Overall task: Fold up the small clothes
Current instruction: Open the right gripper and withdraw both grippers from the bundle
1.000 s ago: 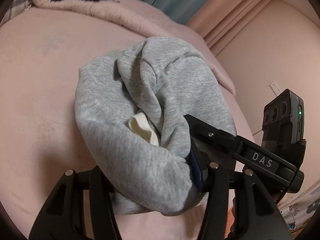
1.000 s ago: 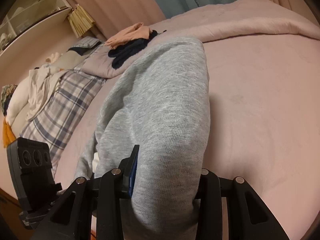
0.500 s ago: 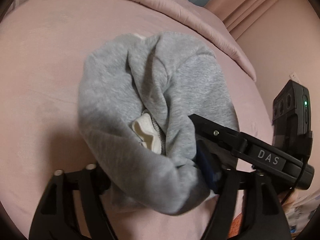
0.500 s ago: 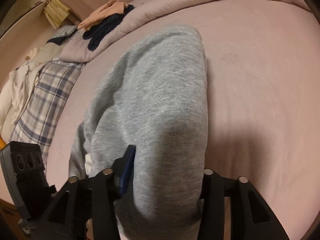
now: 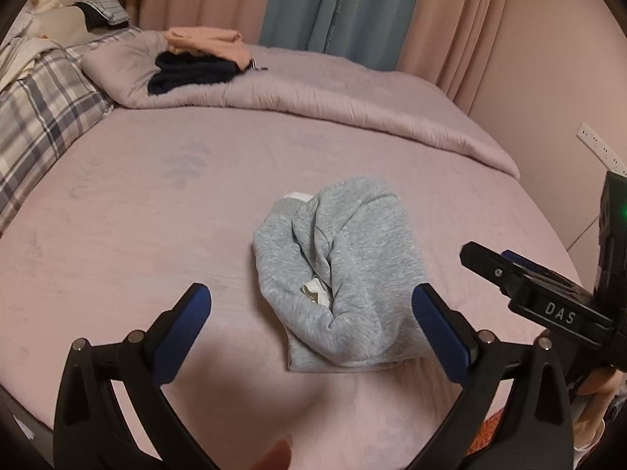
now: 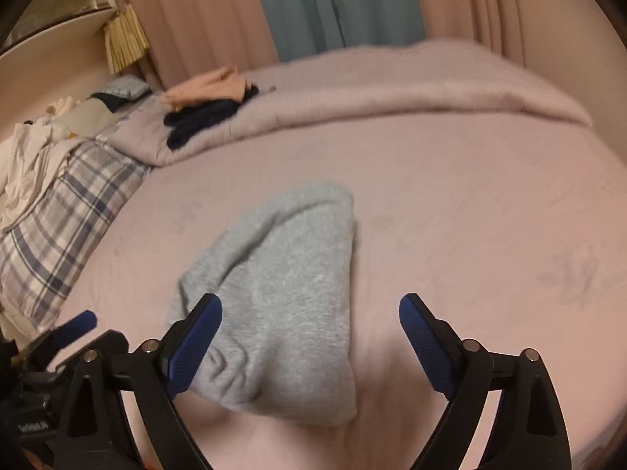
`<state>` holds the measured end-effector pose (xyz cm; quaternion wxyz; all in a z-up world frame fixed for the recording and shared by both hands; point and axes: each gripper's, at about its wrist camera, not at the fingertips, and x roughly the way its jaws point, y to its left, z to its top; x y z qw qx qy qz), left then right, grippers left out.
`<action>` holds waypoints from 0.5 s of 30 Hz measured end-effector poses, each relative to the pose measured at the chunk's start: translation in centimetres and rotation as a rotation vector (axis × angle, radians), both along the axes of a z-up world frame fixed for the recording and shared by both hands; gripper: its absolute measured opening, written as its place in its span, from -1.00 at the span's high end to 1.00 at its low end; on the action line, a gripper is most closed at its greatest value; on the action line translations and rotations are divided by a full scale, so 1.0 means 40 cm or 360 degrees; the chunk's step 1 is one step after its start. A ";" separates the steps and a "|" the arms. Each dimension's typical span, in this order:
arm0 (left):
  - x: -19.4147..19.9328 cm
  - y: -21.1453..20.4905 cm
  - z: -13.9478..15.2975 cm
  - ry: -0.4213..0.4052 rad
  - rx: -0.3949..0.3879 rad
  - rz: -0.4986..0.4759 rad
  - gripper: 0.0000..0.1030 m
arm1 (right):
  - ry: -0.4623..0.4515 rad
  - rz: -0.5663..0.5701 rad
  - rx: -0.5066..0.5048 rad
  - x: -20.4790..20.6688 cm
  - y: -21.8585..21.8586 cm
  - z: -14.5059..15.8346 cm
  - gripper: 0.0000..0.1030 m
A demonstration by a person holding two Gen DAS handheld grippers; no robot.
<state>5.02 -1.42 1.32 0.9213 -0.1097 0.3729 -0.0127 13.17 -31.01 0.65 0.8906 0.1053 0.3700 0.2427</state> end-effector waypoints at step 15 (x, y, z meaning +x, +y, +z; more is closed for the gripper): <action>-0.044 0.002 -0.008 0.0062 0.0048 0.0124 -0.99 | -0.0099 -0.0051 -0.0046 -0.089 0.006 0.033 -0.79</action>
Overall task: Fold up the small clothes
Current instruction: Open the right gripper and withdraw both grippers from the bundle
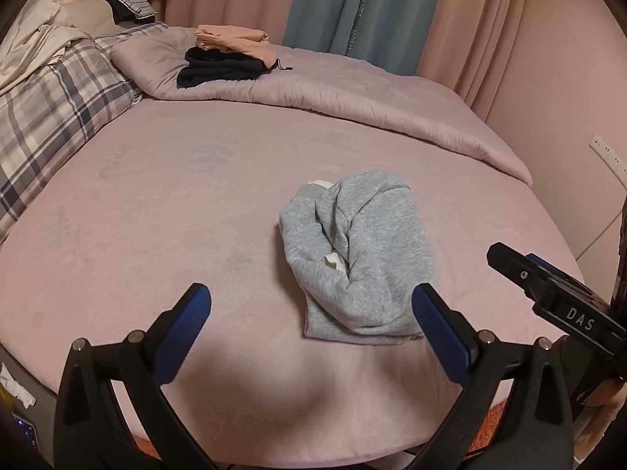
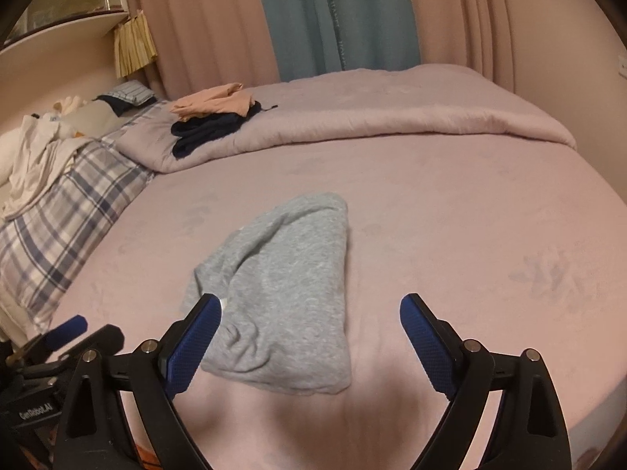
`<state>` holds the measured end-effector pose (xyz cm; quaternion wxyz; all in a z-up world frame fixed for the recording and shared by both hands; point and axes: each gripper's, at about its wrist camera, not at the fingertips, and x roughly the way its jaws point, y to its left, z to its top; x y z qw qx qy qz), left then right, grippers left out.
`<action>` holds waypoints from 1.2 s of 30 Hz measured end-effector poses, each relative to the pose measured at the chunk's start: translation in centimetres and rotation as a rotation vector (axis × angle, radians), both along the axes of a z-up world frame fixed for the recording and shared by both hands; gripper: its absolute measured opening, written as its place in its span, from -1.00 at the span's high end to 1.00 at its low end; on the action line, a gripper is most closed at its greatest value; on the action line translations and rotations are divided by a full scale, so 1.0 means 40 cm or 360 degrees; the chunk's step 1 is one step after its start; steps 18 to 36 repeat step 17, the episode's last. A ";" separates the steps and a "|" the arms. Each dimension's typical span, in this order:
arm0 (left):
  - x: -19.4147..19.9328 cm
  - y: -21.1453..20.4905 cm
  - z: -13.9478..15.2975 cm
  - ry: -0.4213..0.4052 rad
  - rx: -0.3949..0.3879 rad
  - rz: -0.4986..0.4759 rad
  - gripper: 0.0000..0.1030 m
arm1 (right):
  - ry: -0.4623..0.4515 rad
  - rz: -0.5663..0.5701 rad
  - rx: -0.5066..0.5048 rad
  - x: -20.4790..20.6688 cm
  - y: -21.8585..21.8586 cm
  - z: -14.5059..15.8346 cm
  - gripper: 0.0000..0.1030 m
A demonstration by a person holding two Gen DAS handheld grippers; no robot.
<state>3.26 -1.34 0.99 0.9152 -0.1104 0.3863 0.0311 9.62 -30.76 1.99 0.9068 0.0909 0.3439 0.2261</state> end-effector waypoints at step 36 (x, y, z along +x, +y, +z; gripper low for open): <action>-0.025 -0.003 0.018 -0.0023 0.0014 0.0008 -0.99 | -0.0077 -0.0050 -0.0049 -0.026 -0.001 0.014 -0.79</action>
